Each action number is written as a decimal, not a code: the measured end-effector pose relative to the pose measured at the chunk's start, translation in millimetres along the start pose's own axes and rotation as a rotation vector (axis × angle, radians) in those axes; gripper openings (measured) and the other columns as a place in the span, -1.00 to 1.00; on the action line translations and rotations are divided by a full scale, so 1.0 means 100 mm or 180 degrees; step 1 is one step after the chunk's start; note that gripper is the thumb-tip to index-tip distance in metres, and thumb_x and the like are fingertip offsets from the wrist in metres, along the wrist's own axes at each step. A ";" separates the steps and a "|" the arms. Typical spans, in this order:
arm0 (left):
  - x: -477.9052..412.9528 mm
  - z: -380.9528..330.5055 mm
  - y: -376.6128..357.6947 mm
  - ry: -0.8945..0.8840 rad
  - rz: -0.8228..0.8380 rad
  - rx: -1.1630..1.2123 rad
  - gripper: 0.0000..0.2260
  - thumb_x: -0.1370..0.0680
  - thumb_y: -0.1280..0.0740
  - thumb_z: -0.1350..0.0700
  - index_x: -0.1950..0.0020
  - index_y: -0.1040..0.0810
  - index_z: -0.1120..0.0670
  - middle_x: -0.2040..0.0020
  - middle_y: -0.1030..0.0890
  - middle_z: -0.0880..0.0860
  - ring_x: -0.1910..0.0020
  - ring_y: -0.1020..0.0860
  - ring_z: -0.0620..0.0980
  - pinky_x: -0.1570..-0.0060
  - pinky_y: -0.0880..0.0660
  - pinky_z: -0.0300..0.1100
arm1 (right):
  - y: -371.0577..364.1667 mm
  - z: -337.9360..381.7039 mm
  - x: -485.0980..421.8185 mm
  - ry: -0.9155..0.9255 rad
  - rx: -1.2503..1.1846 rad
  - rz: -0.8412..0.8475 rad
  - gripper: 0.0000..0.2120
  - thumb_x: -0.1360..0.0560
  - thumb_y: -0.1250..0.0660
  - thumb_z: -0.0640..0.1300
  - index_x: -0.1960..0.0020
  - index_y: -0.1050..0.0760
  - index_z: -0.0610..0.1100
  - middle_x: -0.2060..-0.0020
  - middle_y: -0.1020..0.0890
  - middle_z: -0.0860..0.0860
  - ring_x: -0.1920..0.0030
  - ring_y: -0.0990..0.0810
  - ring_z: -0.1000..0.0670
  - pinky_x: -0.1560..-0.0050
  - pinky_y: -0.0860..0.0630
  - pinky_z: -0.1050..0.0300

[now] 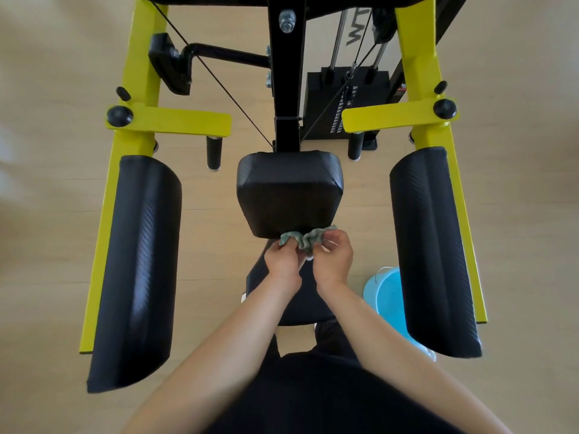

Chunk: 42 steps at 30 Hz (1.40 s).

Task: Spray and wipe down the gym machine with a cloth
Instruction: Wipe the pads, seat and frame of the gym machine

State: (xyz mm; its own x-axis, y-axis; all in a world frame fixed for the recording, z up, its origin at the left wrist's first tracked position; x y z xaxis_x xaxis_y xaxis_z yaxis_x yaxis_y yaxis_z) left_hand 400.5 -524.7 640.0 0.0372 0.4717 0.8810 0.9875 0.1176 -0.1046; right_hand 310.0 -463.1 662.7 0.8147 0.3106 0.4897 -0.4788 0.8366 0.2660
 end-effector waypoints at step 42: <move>1.28 -1.33 -0.38 -0.5407 -0.0998 -0.3435 -0.80 -0.63 -0.37 -0.04 -0.14 -0.72 0.00 -0.16 -0.67 -0.05 -0.10 -0.49 0.06 -0.10 -0.31 -0.12 | -0.06 1.67 -0.06 0.2428 0.1057 0.1355 -0.46 -0.60 -0.13 0.25 -0.49 -0.45 0.04 -0.45 -0.44 0.08 -0.49 -0.35 0.02 -0.42 -0.44 -0.05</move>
State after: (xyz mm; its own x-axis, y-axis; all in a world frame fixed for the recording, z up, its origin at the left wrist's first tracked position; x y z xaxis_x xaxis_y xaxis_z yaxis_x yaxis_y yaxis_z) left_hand 388.5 -585.5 818.0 0.3631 0.7936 -0.4882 0.6247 0.1815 0.7595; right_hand 253.3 -545.7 796.3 0.4872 0.8721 -0.0456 -0.7595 0.4489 0.4708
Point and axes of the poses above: each hand's wrist, its own x-axis away from the middle knuckle, its own y-axis out of the back of the hand, z = x × y, the point moved 5 cm from there along -x, towards the middle knuckle
